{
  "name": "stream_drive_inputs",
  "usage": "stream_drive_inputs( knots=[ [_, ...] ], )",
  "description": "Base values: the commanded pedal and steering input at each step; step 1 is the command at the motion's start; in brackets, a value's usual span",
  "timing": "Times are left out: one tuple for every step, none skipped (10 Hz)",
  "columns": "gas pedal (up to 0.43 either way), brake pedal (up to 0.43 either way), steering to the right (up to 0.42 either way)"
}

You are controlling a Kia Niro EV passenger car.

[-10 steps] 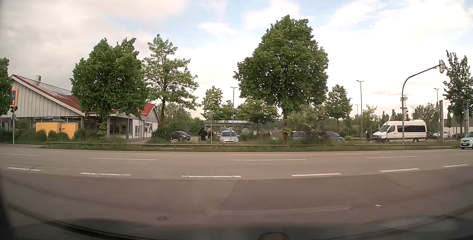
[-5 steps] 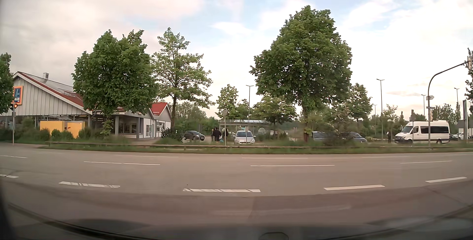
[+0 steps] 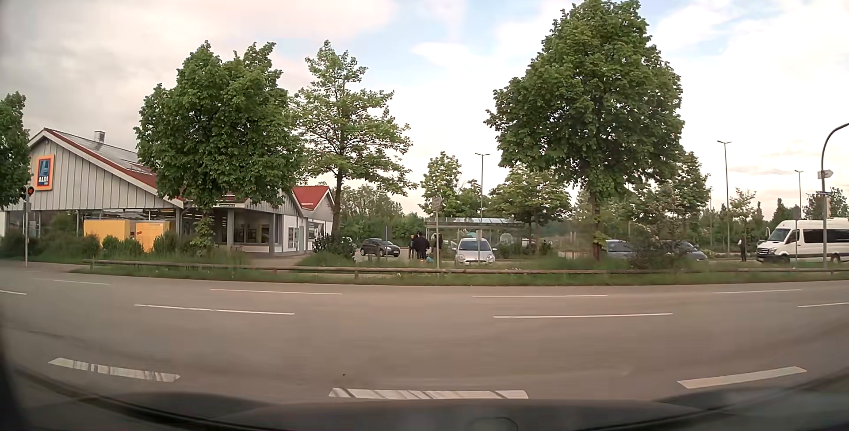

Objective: Follow the waypoints while adhering to traffic rules and regulations

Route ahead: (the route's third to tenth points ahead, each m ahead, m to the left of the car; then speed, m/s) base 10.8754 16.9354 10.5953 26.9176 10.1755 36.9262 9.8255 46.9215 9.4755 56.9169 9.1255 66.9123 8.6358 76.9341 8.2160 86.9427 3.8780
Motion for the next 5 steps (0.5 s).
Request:
stream_drive_inputs(
  knots=[
    [0.0, 0.0, -0.15],
    [0.0, 0.0, -0.15],
    [0.0, 0.0, -0.15],
    [0.0, 0.0, -0.151],
    [0.0, 0.0, -0.151]
  ],
)
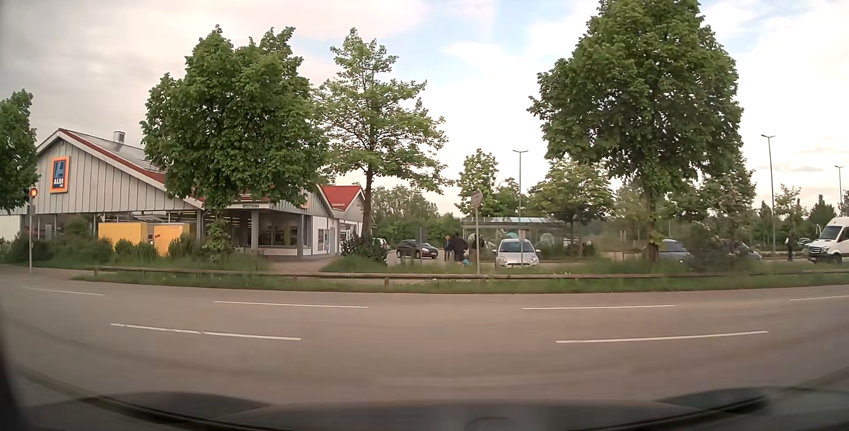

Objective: Follow the waypoints while adhering to traffic rules and regulations

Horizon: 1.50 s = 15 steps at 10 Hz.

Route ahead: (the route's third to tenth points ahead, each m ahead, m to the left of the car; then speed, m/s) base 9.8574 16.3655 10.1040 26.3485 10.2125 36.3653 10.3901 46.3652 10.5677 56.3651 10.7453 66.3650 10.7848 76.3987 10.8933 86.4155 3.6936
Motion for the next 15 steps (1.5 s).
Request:
stream_drive_inputs(
  knots=[
    [0.0, 0.0, -0.153],
    [0.0, 0.0, -0.157],
    [0.0, 0.0, -0.161],
    [0.0, 0.0, -0.162],
    [0.0, 0.0, -0.164],
    [0.0, 0.0, -0.169],
    [0.0, 0.0, -0.174],
    [0.0, 0.0, -0.186],
    [0.0, 0.0, -0.2],
    [0.0, 0.0, -0.21],
    [0.0, 0.0, -0.212],
    [0.0, 0.0, -0.214],
    [0.0, 0.0, -0.221],
    [0.0, 0.0, -0.23],
    [0.0, 0.0, -0.241]
  ],
)
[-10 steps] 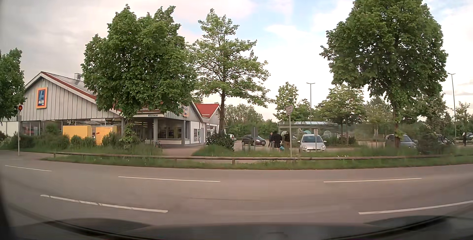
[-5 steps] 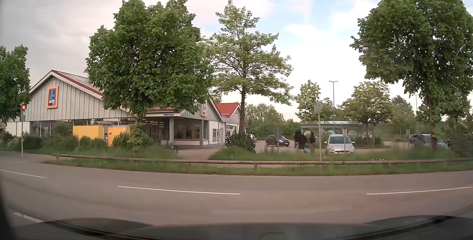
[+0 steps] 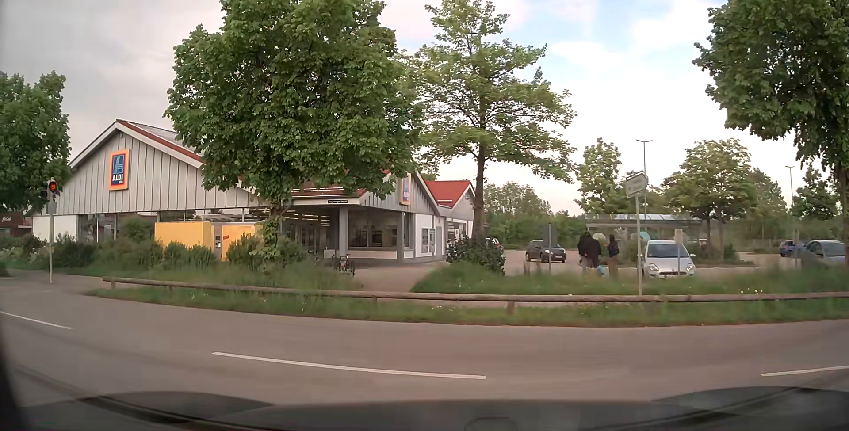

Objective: Follow the waypoints while adhering to traffic rules and regulations

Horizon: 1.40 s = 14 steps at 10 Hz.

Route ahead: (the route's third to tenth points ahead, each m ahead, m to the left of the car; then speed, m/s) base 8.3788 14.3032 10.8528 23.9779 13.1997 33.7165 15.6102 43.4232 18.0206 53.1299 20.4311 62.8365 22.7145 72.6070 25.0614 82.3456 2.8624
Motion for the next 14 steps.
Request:
stream_drive_inputs(
  knots=[
    [0.0, 0.0, -0.259],
    [0.0, 0.0, -0.273],
    [0.0, 0.0, -0.293],
    [0.0, 0.0, -0.309],
    [0.0, 0.0, -0.327],
    [0.0, 0.0, -0.342],
    [0.0, 0.0, -0.356],
    [0.0, 0.0, -0.375],
    [0.0, 0.0, -0.389],
    [0.0, 0.0, -0.405],
    [0.0, 0.0, -0.412],
    [0.0, 0.0, -0.411],
    [0.0, 0.0, -0.411],
    [0.0, 0.0, -0.411]
  ],
)
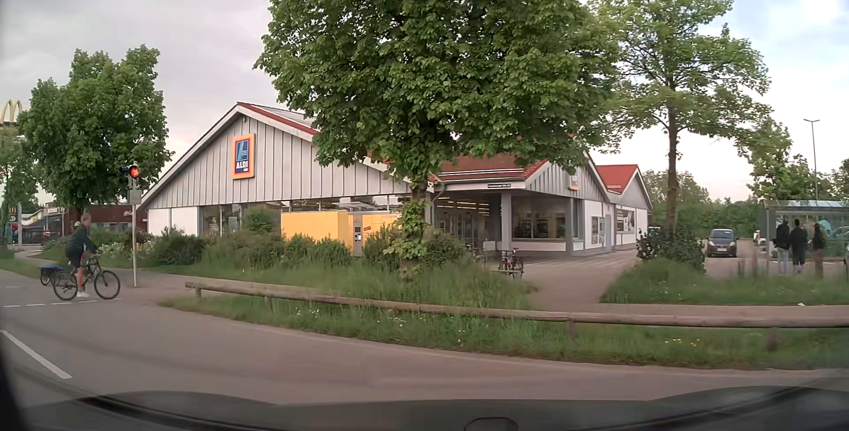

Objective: Follow the waypoints while adhering to traffic rules and regulations

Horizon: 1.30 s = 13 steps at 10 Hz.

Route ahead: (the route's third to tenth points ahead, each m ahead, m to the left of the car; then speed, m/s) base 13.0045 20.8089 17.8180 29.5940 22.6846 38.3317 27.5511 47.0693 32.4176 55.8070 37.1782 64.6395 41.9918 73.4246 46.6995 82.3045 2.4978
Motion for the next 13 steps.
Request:
stream_drive_inputs(
  knots=[
    [0.0, 0.0, -0.411],
    [0.0, 0.0, -0.411],
    [0.0, 0.0, -0.411],
    [0.0, 0.0, -0.411],
    [0.0, 0.0, -0.411],
    [0.0, 0.0, -0.412],
    [0.0, 0.0, -0.413],
    [0.0, 0.024, -0.42],
    [0.0, 0.067, -0.431],
    [0.0, 0.104, -0.444],
    [0.0, 0.116, -0.454],
    [0.0, 0.134, -0.465],
    [0.0, 0.146, -0.473]
  ],
)
